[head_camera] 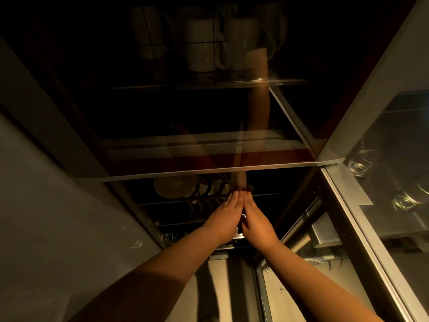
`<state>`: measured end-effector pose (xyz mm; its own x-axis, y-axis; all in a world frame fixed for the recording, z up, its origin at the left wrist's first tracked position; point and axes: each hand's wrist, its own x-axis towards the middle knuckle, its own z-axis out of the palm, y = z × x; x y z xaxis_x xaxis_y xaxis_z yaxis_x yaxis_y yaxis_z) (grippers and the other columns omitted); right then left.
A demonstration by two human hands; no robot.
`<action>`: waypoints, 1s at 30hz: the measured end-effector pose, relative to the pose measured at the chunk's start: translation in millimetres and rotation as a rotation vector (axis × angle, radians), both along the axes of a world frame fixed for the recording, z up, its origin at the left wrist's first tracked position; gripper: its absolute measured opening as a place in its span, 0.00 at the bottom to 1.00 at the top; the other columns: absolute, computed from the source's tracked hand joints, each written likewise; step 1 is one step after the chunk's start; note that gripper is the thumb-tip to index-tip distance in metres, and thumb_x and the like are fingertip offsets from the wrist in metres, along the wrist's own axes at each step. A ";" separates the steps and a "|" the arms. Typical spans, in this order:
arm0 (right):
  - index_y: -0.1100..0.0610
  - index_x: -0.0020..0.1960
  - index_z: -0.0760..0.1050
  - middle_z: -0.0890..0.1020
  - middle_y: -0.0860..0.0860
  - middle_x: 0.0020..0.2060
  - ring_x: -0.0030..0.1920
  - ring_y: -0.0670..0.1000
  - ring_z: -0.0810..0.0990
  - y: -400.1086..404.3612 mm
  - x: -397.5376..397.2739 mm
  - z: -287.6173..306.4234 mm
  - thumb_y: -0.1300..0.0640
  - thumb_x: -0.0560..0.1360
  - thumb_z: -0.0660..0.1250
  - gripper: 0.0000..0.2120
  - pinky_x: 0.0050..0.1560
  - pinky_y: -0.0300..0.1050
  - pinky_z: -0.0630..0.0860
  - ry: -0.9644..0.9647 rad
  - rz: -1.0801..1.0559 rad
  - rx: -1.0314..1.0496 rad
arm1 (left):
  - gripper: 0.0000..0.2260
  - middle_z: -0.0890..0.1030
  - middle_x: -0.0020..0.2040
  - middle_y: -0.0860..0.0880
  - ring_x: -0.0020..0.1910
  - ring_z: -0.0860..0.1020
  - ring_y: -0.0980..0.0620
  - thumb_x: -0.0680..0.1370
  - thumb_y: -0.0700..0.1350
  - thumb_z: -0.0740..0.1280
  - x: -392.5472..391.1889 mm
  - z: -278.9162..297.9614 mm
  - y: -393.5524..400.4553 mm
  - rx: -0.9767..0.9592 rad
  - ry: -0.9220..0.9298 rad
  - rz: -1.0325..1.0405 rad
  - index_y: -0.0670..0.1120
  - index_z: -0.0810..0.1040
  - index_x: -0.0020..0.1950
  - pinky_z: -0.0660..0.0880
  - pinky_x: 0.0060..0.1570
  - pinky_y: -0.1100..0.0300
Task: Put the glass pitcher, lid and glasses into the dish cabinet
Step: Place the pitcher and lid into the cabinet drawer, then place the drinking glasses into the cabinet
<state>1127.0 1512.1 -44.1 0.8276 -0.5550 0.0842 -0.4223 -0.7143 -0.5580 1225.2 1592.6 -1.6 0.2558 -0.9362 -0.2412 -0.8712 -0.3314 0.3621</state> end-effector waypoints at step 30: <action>0.53 0.76 0.50 0.48 0.49 0.75 0.75 0.48 0.46 -164.3 -254.8 161.1 0.56 0.76 0.66 0.35 0.71 0.40 0.42 0.307 -0.383 -0.474 | 0.30 0.40 0.78 0.47 0.76 0.38 0.50 0.82 0.53 0.54 -159.3 145.5 -224.8 -0.337 -0.172 -0.604 0.45 0.42 0.78 0.39 0.72 0.56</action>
<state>872.1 1347.8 117.0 0.6049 -0.7750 0.1831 -0.7836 -0.6202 -0.0360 1065.9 1367.8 143.8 -0.3227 -0.9428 0.0833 -0.9212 0.3330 0.2010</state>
